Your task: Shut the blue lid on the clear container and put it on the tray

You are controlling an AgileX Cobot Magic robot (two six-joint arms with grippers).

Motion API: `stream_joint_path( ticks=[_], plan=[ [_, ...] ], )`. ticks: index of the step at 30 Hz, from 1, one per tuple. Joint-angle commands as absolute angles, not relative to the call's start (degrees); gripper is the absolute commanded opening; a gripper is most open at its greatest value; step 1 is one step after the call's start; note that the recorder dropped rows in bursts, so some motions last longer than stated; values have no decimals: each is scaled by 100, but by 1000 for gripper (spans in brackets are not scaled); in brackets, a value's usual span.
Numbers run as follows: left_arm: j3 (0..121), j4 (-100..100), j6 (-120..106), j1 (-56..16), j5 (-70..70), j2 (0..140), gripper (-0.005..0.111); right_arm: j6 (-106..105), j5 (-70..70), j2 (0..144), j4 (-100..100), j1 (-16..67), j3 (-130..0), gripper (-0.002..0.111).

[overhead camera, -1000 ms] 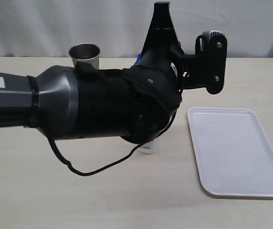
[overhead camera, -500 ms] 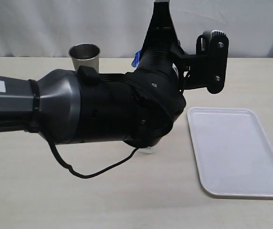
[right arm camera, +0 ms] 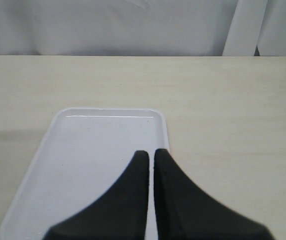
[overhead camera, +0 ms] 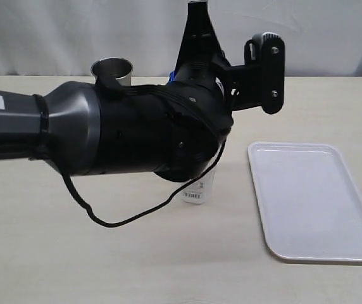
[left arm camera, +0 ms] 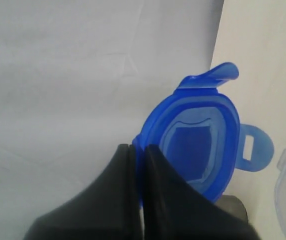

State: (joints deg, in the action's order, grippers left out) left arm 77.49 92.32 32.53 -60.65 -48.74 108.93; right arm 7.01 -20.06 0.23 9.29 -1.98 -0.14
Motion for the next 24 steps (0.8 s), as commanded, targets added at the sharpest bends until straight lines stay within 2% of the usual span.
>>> stream_joint_path(
  ticks=[1,24],
  plan=[
    [7736,9105,3341,-5966,-4816,10852,0,682,-1995,0,922,-187,0,4],
    [7727,9033,3330,-6264,-4965,10852,0,682,-1995,0,922,-187,0,4]
  ],
)
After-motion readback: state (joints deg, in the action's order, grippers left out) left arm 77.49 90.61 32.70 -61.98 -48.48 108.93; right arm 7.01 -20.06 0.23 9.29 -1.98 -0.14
